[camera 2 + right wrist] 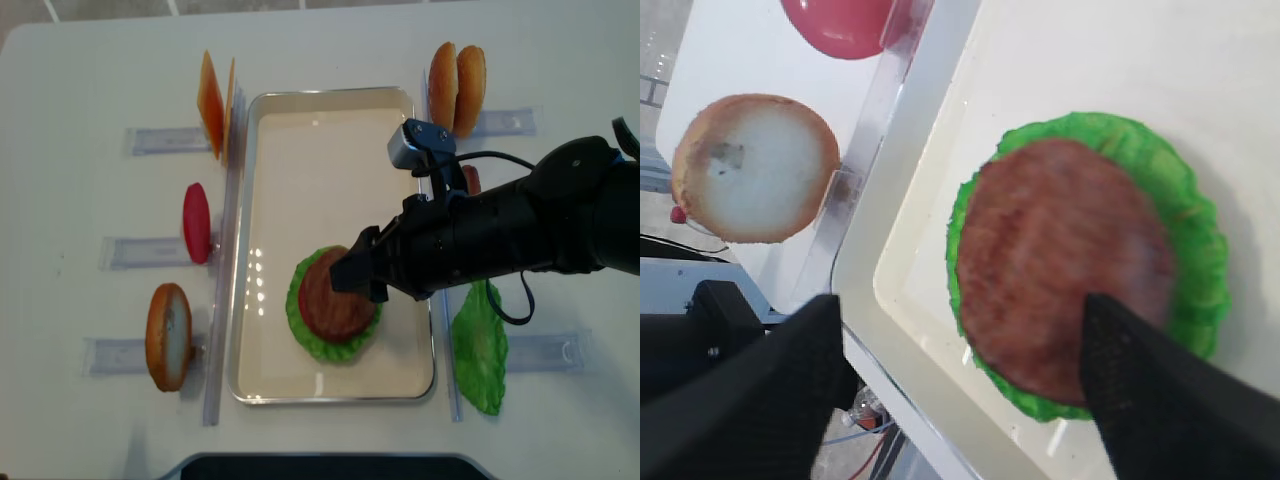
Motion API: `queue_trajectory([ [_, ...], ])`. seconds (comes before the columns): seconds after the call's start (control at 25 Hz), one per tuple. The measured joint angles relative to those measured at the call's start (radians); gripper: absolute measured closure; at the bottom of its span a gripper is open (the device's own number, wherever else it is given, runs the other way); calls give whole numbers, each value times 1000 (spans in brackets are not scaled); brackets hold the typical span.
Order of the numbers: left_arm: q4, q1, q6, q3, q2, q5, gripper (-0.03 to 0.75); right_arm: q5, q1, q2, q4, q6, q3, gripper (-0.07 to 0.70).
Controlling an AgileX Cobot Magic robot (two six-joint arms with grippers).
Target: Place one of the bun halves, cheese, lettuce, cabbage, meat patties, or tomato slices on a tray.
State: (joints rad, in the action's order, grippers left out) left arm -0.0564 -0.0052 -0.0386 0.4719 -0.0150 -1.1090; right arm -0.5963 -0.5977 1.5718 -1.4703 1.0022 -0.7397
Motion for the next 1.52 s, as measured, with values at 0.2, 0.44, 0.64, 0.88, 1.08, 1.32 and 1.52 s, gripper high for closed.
queue_trajectory([
  [0.2,0,0,0,0,0,0,716,30,0,-74,163,-92,0,127],
  [0.44,0,0,0,0,0,0,716,51,4,-212,411,-276,0,127],
  [0.64,0,0,0,0,0,0,716,43,77,-328,666,-455,1,127],
  [0.88,0,0,0,0,0,0,716,-59,231,-437,940,-657,1,127],
  [1.08,0,0,0,0,0,0,716,-208,380,-489,1165,-808,1,127],
  [1.32,0,0,0,0,0,0,716,-394,503,-529,1403,-958,1,127],
  [1.52,0,0,0,0,0,0,716,-519,530,-549,1447,-986,1,127],
])
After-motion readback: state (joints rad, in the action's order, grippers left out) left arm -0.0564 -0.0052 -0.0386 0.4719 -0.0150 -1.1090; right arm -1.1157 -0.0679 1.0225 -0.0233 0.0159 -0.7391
